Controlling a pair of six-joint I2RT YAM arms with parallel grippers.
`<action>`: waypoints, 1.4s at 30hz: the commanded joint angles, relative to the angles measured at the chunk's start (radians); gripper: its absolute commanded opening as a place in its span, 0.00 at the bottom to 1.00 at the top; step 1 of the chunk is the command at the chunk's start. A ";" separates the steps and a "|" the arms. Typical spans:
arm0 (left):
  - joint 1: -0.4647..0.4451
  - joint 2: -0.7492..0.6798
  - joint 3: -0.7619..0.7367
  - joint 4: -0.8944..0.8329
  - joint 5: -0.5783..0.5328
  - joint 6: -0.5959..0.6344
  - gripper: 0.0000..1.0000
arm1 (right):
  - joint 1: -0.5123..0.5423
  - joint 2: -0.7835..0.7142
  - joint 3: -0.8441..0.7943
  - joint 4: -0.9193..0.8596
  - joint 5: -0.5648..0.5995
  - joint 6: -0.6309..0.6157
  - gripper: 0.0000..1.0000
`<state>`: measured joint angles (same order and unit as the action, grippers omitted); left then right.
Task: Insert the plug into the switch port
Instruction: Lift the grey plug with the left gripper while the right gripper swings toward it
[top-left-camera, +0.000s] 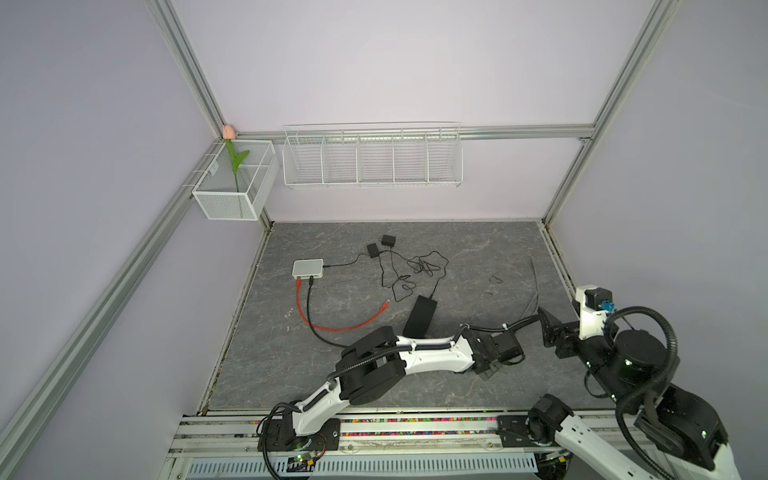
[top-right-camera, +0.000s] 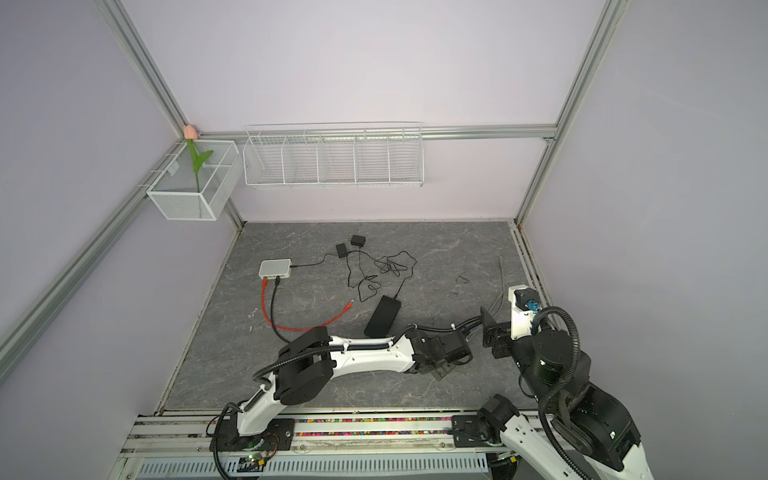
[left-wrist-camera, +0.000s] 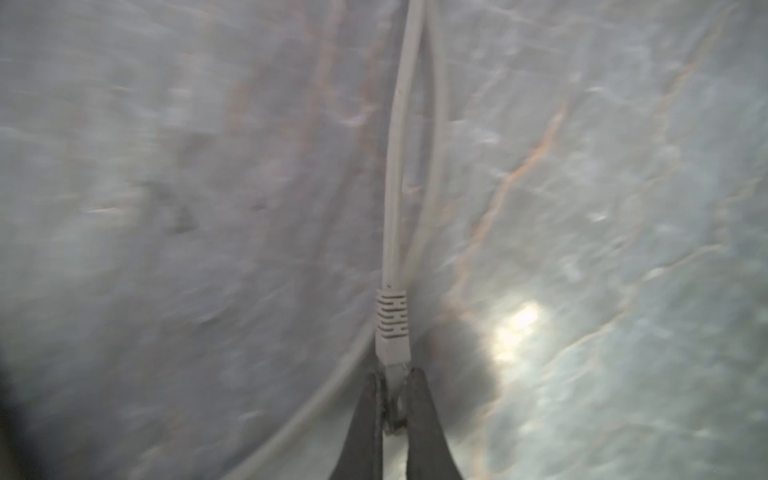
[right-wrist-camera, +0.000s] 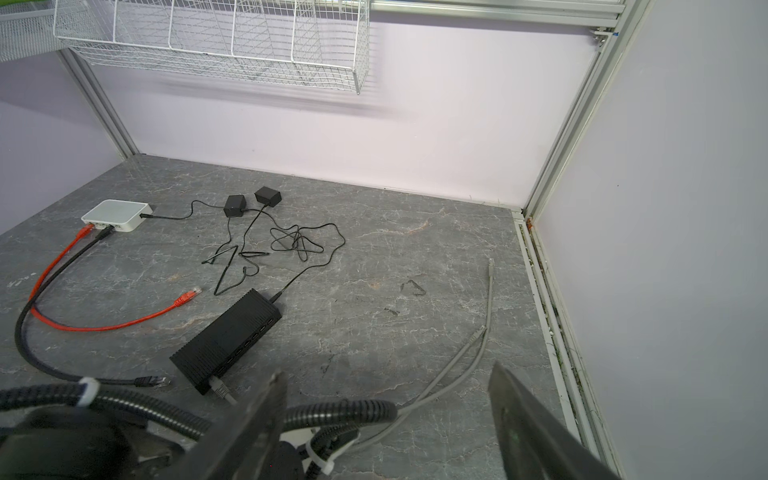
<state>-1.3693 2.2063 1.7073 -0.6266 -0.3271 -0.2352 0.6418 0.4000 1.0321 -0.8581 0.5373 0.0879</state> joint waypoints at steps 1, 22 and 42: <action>0.020 -0.155 -0.063 -0.016 -0.197 0.086 0.01 | -0.004 -0.020 0.013 0.000 0.022 -0.023 0.79; 0.053 -1.096 -0.990 0.701 -0.330 0.562 0.00 | -0.005 0.259 0.072 0.050 -0.378 -0.155 0.85; -0.008 -1.355 -1.065 0.532 -0.214 0.630 0.00 | 0.072 0.832 0.549 -0.327 -0.934 -0.577 0.74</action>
<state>-1.3590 0.8352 0.6231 -0.0692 -0.5053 0.3504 0.6956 1.1782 1.5223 -1.0519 -0.3401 -0.3813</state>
